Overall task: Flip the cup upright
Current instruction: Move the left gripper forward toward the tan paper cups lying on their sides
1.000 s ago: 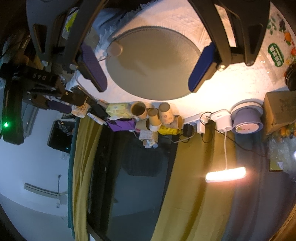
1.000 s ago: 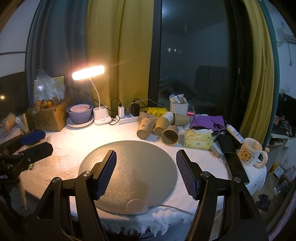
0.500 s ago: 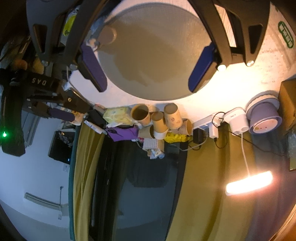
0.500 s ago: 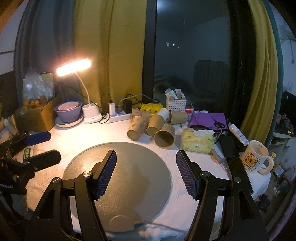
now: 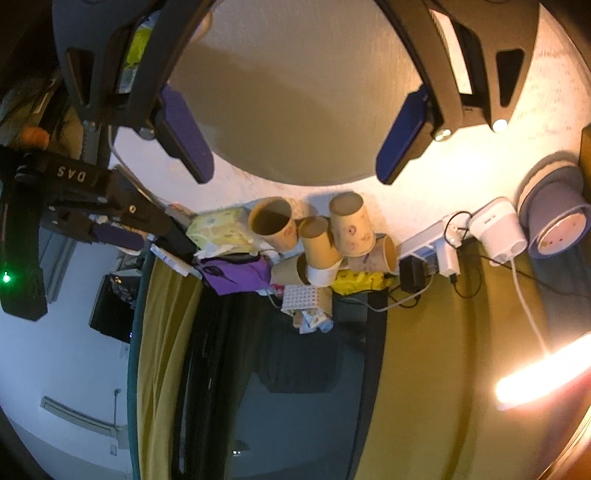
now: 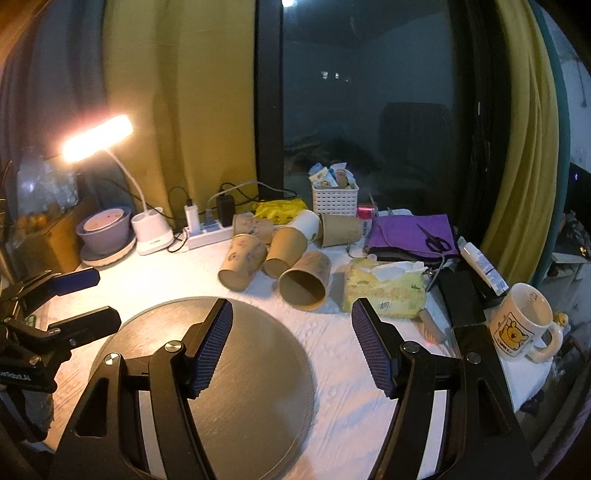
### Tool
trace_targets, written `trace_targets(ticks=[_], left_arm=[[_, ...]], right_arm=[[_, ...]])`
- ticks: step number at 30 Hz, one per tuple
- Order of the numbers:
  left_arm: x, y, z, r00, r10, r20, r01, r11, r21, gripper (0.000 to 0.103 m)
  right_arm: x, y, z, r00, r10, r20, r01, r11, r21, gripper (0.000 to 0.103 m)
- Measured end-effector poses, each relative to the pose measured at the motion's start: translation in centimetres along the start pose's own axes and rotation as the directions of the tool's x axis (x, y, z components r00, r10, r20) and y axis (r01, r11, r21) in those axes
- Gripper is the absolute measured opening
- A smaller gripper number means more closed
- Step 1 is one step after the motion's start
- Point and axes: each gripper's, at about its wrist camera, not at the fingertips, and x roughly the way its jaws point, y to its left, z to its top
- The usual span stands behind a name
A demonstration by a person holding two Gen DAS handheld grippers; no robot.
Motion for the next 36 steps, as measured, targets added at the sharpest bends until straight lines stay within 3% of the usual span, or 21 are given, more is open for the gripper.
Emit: trace_targets(ticks=[20, 26, 36], left_arm=[[15.1, 1.7, 6.1, 0.993, -0.020, -0.120, 0.018, 1.000, -0.018, 0.090], [18.8, 2.3, 7.4, 0.983, -0.078, -0.168, 0.067, 0.995, -0.072, 0.090], [25.2, 3.0, 8.7, 0.966, -0.054, -0.252, 0.032, 0.995, -0.090, 0.090]], right_arm=[[11.1, -6.5, 3.1, 0.998, 0.005, -0.058, -0.002, 0.999, 0.054, 0.070], [14.0, -7.8, 4.2, 0.997, 0.004, -0.073, 0.001, 0.998, 0.066, 0.070], [17.2, -9.2, 4.9, 0.996, 0.006, -0.091, 0.000, 0.998, 0.069, 0.070]])
